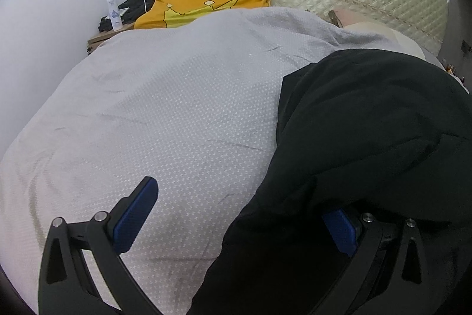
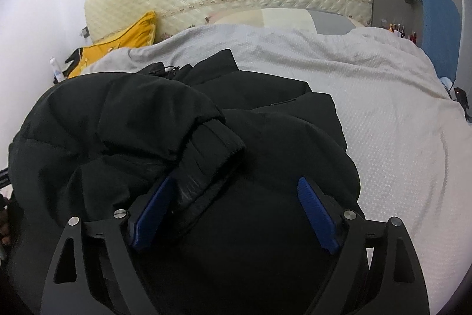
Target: Fold large clothes
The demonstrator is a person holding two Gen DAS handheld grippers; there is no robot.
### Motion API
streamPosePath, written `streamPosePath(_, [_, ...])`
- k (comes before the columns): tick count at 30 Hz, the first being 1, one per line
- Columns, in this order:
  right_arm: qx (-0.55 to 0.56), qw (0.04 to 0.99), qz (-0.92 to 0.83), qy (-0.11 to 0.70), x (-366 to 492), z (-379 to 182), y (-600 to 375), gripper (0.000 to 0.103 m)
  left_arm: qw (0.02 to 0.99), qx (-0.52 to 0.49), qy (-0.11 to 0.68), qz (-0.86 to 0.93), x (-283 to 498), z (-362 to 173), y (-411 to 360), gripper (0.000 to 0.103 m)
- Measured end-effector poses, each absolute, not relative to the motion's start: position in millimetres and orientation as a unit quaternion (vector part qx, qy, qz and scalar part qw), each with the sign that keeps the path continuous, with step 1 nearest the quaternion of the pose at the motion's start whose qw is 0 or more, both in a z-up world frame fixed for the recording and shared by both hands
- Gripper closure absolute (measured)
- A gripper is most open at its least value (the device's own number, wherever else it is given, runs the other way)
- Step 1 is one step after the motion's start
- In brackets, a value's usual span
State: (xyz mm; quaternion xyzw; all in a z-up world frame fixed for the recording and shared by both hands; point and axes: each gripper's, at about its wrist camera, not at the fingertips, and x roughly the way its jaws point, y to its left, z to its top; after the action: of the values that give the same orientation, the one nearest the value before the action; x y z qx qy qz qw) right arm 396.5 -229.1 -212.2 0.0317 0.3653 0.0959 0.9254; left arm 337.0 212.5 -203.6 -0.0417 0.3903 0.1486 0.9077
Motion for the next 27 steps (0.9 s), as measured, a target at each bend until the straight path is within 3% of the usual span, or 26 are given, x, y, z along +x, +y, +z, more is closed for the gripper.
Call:
streamPosePath(5, [0.059,0.929,0.101,0.351,380,-189,-235,0.018,0.908,-0.046,0.382,0.167,323,-182,204,0.0])
streamPosePath(12, [0.068,0.947,0.128,0.287,331,-114,-216,0.018,0.93,-0.04,0.334,0.15,288,-120,175,0.0])
streamPosePath(27, [0.049,0.974,0.147,0.168,195,90,-195,0.018,0.976,-0.063,0.198,0.061,164,94,140,0.0])
